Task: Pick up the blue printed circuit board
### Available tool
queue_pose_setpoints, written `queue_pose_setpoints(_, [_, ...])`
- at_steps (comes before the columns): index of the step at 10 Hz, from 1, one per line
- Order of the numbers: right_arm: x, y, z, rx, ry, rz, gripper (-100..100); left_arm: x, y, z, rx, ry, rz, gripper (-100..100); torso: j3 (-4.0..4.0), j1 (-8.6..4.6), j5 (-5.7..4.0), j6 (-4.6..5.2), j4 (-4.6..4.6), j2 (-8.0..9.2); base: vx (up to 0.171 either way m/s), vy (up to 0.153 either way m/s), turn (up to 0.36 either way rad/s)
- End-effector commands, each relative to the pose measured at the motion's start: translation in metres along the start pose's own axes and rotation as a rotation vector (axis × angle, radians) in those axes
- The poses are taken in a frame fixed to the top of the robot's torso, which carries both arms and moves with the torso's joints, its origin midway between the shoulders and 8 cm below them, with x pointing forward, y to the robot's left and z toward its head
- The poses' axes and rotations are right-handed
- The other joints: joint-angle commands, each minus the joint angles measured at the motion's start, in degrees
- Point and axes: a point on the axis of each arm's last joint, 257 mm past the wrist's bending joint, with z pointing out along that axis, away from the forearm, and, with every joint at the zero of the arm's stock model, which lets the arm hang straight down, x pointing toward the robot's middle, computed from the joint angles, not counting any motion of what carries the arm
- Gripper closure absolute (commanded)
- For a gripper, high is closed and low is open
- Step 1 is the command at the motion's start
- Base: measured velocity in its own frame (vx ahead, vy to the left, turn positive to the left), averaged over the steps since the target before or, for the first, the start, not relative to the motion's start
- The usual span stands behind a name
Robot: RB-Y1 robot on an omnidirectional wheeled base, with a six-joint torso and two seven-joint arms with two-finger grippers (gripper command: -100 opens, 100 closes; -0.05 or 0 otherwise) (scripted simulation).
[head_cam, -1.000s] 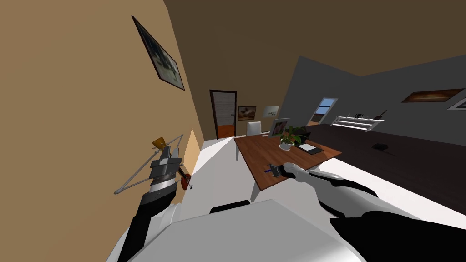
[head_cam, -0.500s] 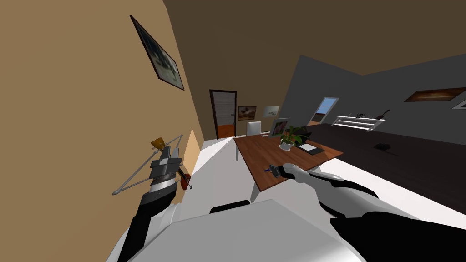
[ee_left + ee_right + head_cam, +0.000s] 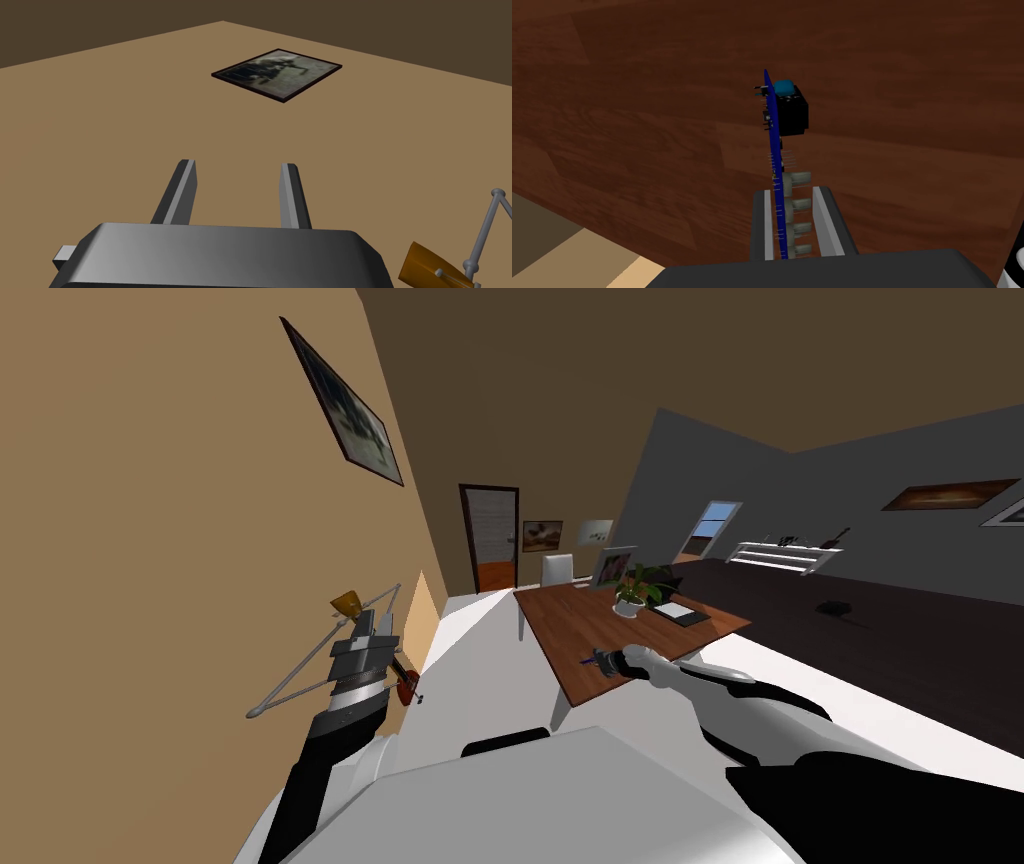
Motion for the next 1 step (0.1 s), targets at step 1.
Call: queue_pose_setpoints(1, [0.0,0.0,0.0,0.0,0.0,0.0,0,0.0,0.0,0.0,0.0,0.0,0.0,0,0.0,0.0,0.0,0.0,0.0,0.0,0.0,0.0,0.0])
